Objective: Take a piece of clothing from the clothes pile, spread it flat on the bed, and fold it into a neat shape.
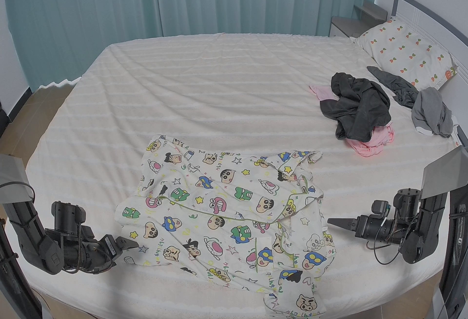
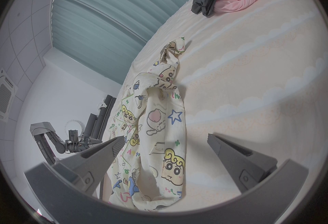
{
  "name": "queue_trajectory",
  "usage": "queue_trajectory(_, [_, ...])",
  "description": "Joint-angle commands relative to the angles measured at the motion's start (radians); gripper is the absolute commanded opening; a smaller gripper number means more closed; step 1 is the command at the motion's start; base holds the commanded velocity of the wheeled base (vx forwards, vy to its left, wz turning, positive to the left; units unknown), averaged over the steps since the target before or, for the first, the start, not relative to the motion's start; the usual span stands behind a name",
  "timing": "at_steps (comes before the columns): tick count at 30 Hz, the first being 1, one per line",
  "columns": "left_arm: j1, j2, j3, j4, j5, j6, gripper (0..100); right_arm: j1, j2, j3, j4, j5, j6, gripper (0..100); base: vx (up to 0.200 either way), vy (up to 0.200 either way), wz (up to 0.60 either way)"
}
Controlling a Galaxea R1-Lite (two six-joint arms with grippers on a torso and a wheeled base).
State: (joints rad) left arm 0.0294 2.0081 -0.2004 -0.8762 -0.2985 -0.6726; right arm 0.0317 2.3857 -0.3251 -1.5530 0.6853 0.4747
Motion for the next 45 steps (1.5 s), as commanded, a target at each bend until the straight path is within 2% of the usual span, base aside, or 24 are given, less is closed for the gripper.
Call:
queue_trajectory(1, [-0.009,0.086,-0.004,-0.075,0.032,-0.012,100,0.002,0.001,0.000,-0.015,0.000,-0.001,100,0.000,0.000,0.00])
queue_trajectory(2, [-0.009,0.090,-0.004,-0.084,0.033,-0.016,100,0.002,0.001,0.000,-0.015,0.000,-0.001,100,0.000,0.000,0.00])
queue_trajectory(5, [-0.029,0.120,-0.016,-0.161,0.052,-0.105,100,0.001,0.001,0.000,-0.015,0.000,-0.001,100,0.000,0.000,0.00])
queue_trajectory(12, [-0.071,0.147,-0.025,-0.176,0.110,-0.122,100,0.001,0.003,0.000,-0.015,0.000,-0.001,100,0.000,0.000,0.00])
queue_trajectory(13, [-0.078,0.147,-0.024,-0.176,0.111,-0.122,0,0.001,0.003,0.000,-0.015,0.000,-0.001,100,0.000,0.000,0.00])
queue_trajectory(22, [-0.086,0.139,-0.011,-0.176,0.162,-0.116,0,0.001,0.001,0.000,-0.015,-0.001,-0.001,100,0.000,0.000,0.00])
queue_trajectory(29, [-0.078,0.086,0.038,-0.167,0.165,-0.078,0,0.002,0.001,0.000,-0.015,-0.001,-0.001,100,0.000,0.000,0.00])
queue_trajectory(37, [0.017,0.055,0.070,-0.098,0.168,0.059,0,0.001,-0.005,0.003,-0.015,-0.003,-0.001,100,0.000,0.000,0.00])
queue_trajectory(42, [0.067,0.055,0.073,-0.078,0.167,0.110,0,-0.003,-0.010,0.014,-0.015,-0.003,-0.004,100,0.000,0.000,0.00])
queue_trajectory(45, [0.095,0.054,0.076,-0.050,0.164,0.148,0,-0.003,-0.008,0.038,-0.015,0.005,-0.048,100,0.000,0.000,0.00])
